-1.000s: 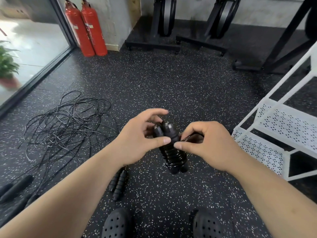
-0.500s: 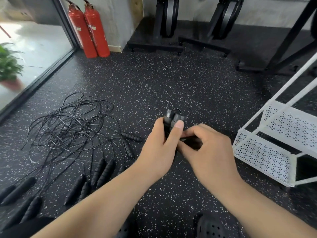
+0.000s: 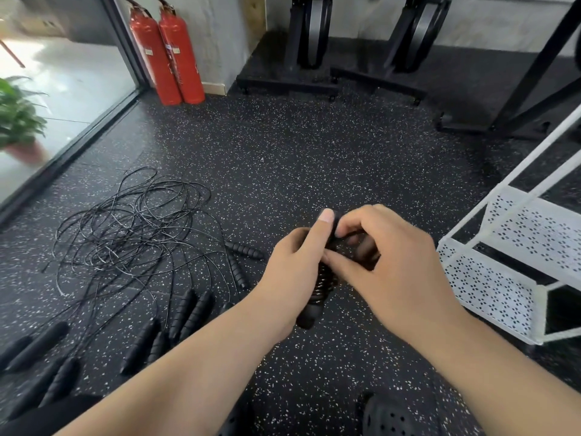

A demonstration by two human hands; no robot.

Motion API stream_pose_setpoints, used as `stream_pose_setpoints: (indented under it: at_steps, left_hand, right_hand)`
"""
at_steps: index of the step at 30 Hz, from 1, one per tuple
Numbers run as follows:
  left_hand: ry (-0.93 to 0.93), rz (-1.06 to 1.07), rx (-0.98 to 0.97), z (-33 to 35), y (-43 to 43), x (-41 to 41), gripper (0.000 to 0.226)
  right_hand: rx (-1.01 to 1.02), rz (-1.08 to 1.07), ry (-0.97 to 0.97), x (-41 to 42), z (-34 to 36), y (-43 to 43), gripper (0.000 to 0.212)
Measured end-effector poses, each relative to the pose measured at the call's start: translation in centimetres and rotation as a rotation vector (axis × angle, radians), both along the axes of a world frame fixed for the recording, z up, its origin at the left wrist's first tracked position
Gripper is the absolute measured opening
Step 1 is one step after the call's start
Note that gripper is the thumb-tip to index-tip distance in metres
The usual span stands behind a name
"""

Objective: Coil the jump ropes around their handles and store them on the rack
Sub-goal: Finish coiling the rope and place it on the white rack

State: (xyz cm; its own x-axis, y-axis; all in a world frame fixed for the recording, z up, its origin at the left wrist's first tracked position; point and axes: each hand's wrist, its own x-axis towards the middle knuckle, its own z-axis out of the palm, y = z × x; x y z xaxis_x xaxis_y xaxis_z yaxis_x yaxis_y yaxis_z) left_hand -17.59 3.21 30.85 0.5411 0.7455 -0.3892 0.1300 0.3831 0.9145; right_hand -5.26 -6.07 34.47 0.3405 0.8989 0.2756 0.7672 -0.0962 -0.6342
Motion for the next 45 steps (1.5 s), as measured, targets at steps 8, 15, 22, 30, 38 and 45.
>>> stream_pose_setpoints:
  at_steps: [8, 15, 22, 30, 38, 45]
  left_hand:
    - [-0.071, 0.035, -0.123, 1.3, 0.6, -0.5, 0.067]
    - [-0.243, -0.096, -0.144, 1.0, 0.6, -0.6, 0.075]
    - [-0.297, -0.159, -0.041, 1.1, 0.2, -0.8, 0.063]
    - [-0.193, -0.118, 0.165, 0.2, 0.4, -0.8, 0.039]
    - [-0.124, -0.087, 0.402, 0.1, -0.2, -0.5, 0.044]
    - [-0.122, -0.043, 0.458, -0.4, -0.3, -0.6, 0.045]
  right_hand:
    - [0.055, 0.008, 0.441, 0.1, 0.3, 0.1, 0.017]
    - [0.075, -0.164, 1.159, -0.5, -0.3, 1.4, 0.021]
    - [0.146, -0.284, 1.138, -0.5, -0.4, 1.4, 0.017]
    - [0.196, -0.306, 0.992, -1.2, -0.4, 1.0, 0.017]
    - [0.227, -0.319, 0.981, -2.0, 0.0, 0.7, 0.016]
    - [0.279, -0.289, 0.885, -2.0, 0.1, 0.4, 0.019]
